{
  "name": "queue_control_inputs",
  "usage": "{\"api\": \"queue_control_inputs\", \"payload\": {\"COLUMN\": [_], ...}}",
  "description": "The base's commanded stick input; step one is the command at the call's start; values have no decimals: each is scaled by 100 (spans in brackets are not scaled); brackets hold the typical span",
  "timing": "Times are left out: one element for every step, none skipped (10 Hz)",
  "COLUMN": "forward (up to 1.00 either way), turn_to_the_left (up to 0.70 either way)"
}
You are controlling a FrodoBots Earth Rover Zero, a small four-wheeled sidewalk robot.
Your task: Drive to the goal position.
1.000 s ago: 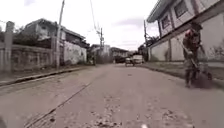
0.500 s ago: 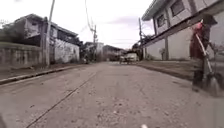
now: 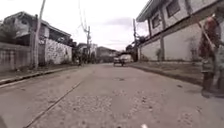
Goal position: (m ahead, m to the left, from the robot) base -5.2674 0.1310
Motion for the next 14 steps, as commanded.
{"api": "queue_control_inputs", "payload": {"forward": [100,100,90,85,85,85,85,85,85,85,85,85,85,85], "turn_to_the_left": [0,0,0,0,0,-1,-9,-27,-18,0,0,0,0,-4]}}
